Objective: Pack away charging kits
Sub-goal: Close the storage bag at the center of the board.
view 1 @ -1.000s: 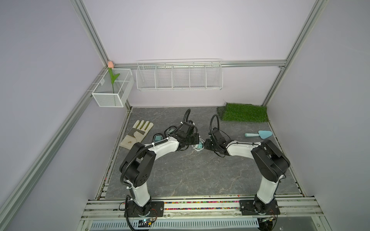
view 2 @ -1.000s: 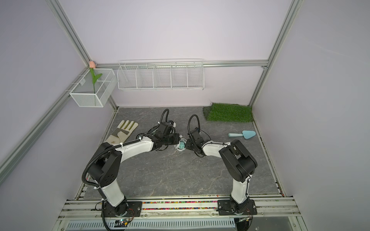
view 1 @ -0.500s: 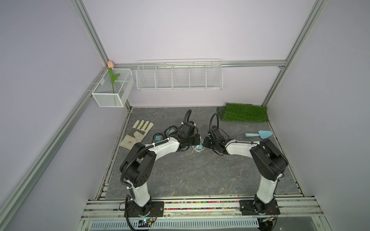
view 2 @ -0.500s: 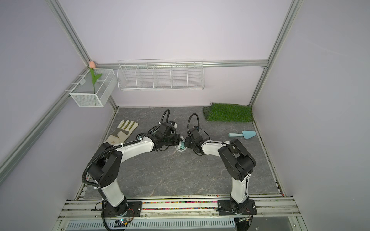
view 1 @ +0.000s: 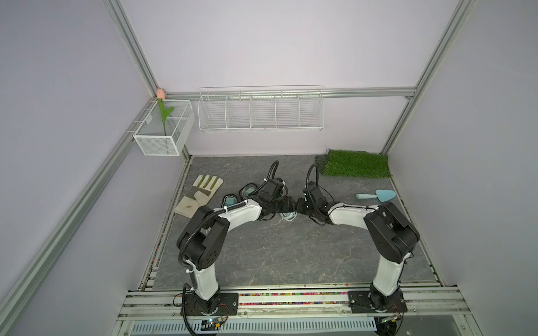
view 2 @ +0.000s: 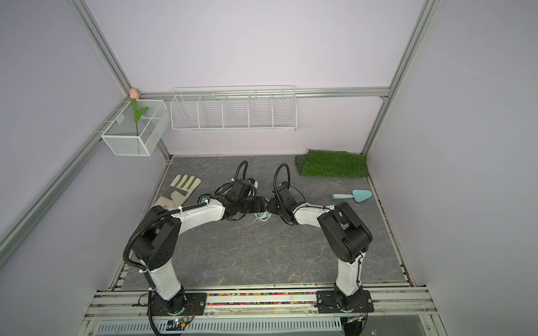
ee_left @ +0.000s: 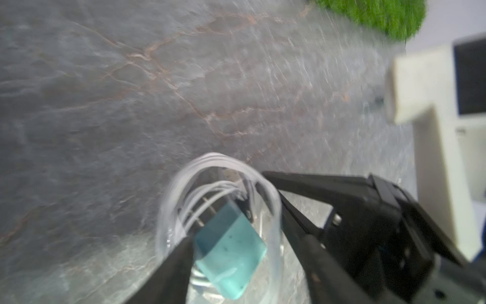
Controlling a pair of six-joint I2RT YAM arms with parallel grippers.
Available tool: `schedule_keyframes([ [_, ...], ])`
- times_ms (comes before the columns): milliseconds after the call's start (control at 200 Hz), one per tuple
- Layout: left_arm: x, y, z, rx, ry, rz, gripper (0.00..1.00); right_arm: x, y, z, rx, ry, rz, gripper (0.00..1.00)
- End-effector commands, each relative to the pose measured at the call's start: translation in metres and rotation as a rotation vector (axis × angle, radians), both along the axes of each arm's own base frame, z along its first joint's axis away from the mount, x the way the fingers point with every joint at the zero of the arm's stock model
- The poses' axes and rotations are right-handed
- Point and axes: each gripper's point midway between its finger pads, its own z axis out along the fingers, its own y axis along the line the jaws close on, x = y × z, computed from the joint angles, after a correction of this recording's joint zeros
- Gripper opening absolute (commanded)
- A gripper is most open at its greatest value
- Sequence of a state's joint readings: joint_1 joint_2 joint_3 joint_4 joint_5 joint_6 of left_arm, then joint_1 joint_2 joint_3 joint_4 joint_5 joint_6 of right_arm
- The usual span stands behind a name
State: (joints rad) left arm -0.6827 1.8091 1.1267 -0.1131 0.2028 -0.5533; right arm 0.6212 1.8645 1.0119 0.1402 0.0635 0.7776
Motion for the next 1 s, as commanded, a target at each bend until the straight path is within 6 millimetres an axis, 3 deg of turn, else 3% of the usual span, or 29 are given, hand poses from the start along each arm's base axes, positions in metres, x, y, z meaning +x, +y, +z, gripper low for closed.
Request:
schedule_keyframes([
  [0, -0.008, -0.012, 0.040, -0.094, -0.056, -0.047, 0.81, 0.003, 0.001, 0.014, 0.023, -0.041, 0.005, 0.11],
  [60, -0.006, -0.004, 0.049, -0.096, -0.072, -0.030, 0.86, 0.005, -0.002, 0.018, 0.031, -0.050, 0.000, 0.18],
  [190, -0.001, 0.025, 0.060, -0.097, -0.097, 0.045, 0.85, 0.004, -0.011, 0.033, 0.037, -0.078, -0.009, 0.41],
  [260, 0.001, 0.043, 0.059, -0.084, -0.104, 0.088, 0.83, 0.002, -0.019, 0.040, 0.032, -0.090, -0.020, 0.48],
  [385, 0.001, 0.061, 0.041, -0.030, -0.101, 0.132, 0.78, -0.002, -0.032, 0.047, 0.074, -0.097, -0.036, 0.64],
  [540, 0.005, 0.053, 0.012, -0.024, -0.054, 0.119, 0.70, -0.012, -0.021, 0.058, 0.195, -0.126, 0.011, 0.84],
  [655, 0.012, 0.041, -0.003, -0.031, -0.022, 0.095, 0.59, -0.011, 0.002, 0.055, 0.259, -0.091, 0.064, 0.87],
  [775, 0.017, 0.029, -0.010, -0.050, 0.002, 0.068, 0.47, -0.011, 0.014, 0.030, 0.274, -0.030, 0.071, 0.87],
  [996, 0.014, 0.015, -0.017, -0.081, 0.029, 0.029, 0.45, -0.010, 0.015, 0.002, 0.289, 0.039, 0.022, 0.79],
])
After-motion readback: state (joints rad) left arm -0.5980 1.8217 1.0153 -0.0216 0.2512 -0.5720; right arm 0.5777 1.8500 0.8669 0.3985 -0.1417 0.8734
